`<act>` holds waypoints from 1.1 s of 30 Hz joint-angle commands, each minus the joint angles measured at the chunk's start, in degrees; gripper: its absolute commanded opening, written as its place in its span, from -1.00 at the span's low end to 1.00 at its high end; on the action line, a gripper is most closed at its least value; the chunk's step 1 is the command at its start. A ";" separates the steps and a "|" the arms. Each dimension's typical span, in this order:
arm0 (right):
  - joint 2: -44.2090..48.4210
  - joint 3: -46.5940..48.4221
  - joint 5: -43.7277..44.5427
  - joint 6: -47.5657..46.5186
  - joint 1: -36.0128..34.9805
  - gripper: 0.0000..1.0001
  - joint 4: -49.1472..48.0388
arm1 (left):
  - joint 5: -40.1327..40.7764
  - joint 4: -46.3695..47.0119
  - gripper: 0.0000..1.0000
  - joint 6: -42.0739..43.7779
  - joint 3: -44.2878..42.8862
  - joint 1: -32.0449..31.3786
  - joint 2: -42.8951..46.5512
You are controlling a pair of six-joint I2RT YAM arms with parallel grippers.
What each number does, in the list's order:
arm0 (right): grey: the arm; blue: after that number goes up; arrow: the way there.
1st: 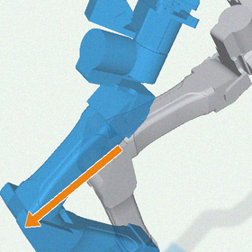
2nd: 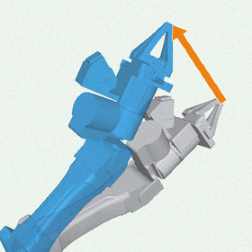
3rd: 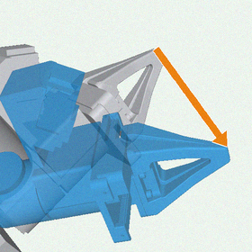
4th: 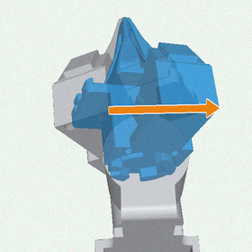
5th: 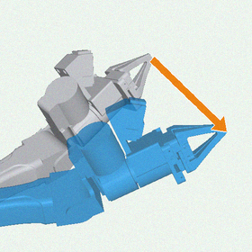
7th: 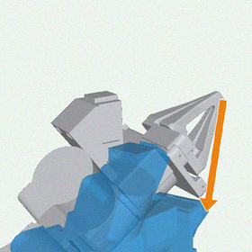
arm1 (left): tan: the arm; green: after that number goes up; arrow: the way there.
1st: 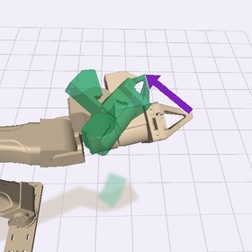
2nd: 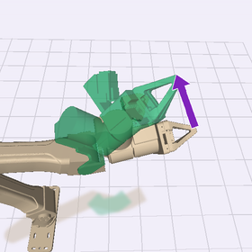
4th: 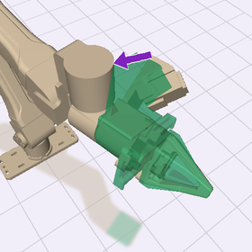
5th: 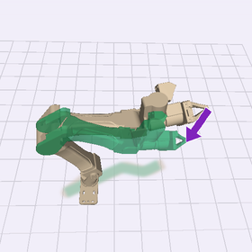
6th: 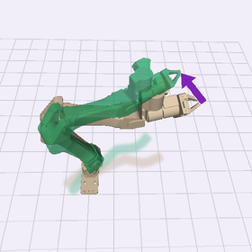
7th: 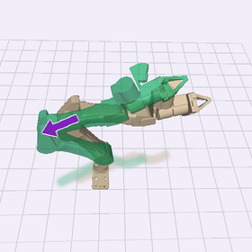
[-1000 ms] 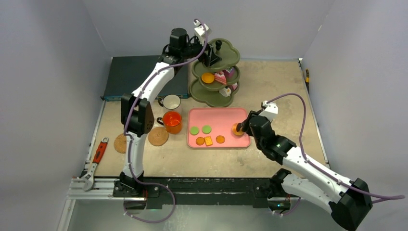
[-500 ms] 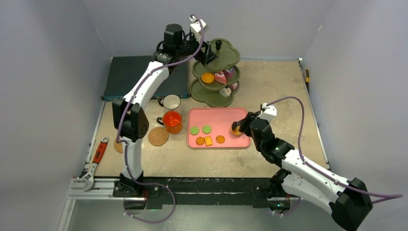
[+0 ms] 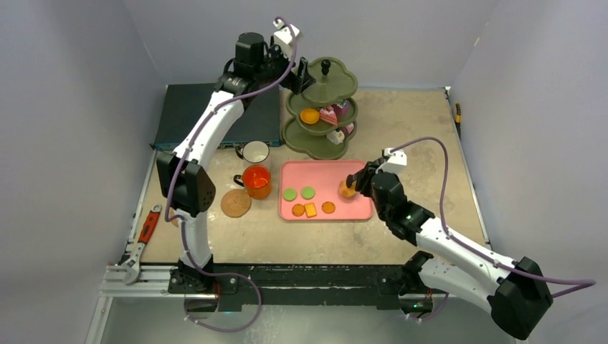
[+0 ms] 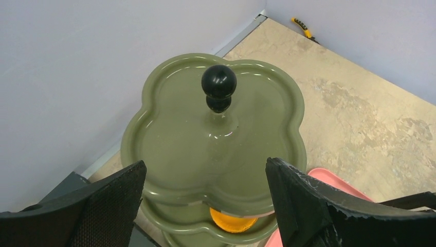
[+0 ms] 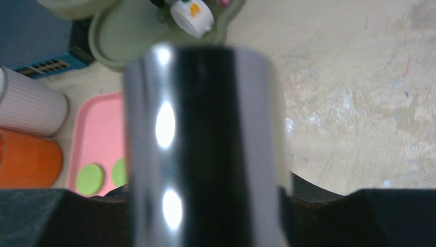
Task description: Serve the afternoon tea
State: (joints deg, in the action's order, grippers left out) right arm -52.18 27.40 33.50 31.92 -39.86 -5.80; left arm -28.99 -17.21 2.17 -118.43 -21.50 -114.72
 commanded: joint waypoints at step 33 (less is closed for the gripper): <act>0.22 3.18 3.97 -5.69 0.03 -0.04 -4.20 | -2.20 -0.45 0.71 0.43 3.12 1.32 7.17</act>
State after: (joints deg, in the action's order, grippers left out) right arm -53.74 31.29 35.31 25.47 -39.79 -12.51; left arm -29.82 -18.59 2.66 -115.48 -20.56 -111.18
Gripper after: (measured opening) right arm 0.465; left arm 0.857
